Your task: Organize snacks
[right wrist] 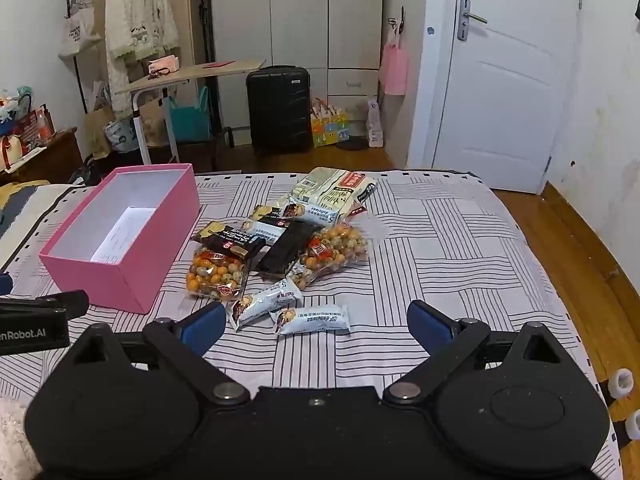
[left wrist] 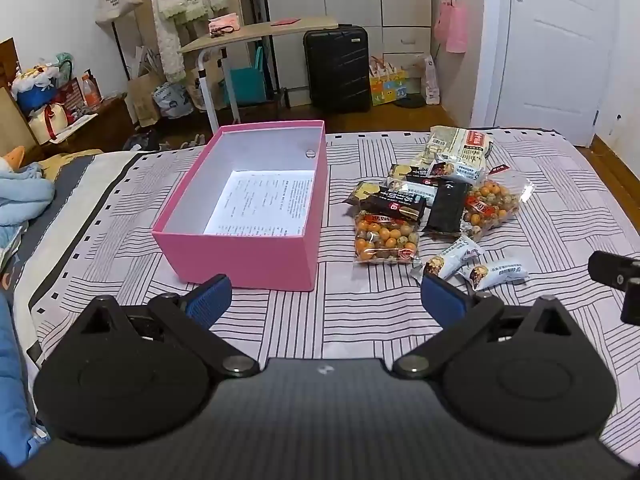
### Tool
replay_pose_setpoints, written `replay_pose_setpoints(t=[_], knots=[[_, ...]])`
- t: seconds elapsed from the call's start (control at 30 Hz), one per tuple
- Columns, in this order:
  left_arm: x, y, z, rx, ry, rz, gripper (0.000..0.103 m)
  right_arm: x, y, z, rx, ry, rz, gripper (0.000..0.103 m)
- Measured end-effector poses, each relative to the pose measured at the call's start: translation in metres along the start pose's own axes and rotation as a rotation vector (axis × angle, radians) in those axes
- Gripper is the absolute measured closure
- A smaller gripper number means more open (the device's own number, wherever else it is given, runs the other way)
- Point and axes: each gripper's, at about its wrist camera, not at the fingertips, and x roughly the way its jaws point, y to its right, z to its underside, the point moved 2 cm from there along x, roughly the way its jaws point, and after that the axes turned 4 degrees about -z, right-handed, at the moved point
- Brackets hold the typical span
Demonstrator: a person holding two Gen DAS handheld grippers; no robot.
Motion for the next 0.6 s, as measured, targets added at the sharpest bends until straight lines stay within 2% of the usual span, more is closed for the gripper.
replay_pose_setpoints(t=[0.6], knots=[[0.0068,-0.0007,0.0031,-0.003,-0.026,0.002,0.000,0.0072,-0.0030,0.0007,-0.016,-0.042,0.045,0.004]])
